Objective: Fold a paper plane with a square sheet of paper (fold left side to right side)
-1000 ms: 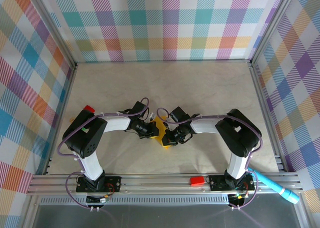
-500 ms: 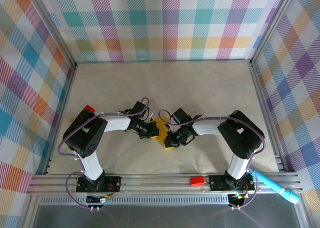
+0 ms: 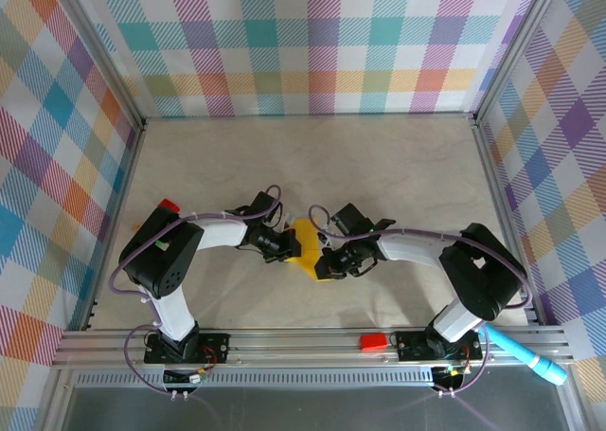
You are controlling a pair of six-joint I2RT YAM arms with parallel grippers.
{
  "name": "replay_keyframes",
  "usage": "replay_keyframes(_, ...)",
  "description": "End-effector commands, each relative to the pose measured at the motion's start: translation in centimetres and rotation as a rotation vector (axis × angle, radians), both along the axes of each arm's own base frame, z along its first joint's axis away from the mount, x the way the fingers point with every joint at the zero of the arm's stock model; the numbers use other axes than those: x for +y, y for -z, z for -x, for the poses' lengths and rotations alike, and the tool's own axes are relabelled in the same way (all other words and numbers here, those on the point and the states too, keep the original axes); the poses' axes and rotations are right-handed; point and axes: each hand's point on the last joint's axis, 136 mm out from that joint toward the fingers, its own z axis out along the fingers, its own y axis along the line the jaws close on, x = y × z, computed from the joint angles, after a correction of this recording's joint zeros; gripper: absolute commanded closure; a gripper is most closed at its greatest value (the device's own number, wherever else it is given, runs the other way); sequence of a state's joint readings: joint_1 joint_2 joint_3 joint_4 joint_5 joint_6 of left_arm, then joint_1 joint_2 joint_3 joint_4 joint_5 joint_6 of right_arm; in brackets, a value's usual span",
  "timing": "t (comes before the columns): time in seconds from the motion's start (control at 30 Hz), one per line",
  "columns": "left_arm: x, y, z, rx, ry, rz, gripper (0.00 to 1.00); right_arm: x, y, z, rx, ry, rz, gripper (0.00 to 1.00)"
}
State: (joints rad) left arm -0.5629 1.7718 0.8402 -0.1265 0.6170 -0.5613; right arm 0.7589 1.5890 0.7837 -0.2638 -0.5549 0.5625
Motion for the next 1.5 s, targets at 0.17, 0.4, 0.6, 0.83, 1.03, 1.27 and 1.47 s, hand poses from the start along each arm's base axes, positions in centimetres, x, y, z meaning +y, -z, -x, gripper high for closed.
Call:
replay_keyframes(0.17, 2.4, 3.6, 1.8, 0.077, -0.035, -0.145, 0.97, 1.9, 1.4, -2.8, -0.014, 0.037, 0.013, 1.0)
replay_keyframes(0.4, 2.0, 3.0, 1.4, 0.064, -0.041, -0.12, 0.97, 0.5, 4.2, -2.1, 0.025, 0.039, 0.122, 1.0)
replay_keyframes(0.6, 0.7, 1.1, 0.3, 0.018, -0.055, -0.036, 0.94, -1.6, 6.3, -0.9, 0.055, 0.047, 0.242, 1.0)
replay_keyframes(0.83, -0.2, -1.8, -0.5, -0.109, -0.08, 0.098, 0.93, -3.3, 8.1, 0.0, 0.068, 0.055, 0.37, 1.0)
replay_keyframes(1.03, 0.4, -3.5, -0.3, -0.214, -0.133, 0.175, 0.93, -4.2, 8.9, 0.4, 0.068, 0.067, 0.435, 1.0)
replay_keyframes(1.27, 0.0, -5.0, 0.3, -0.29, -0.129, 0.219, 0.93, -4.4, 9.2, 0.6, 0.063, 0.064, 0.457, 1.0)
replay_keyframes(1.47, -0.7, -4.3, 1.0, -0.294, -0.114, 0.207, 0.93, -4.3, 9.3, 0.6, 0.065, 0.071, 0.463, 1.0)
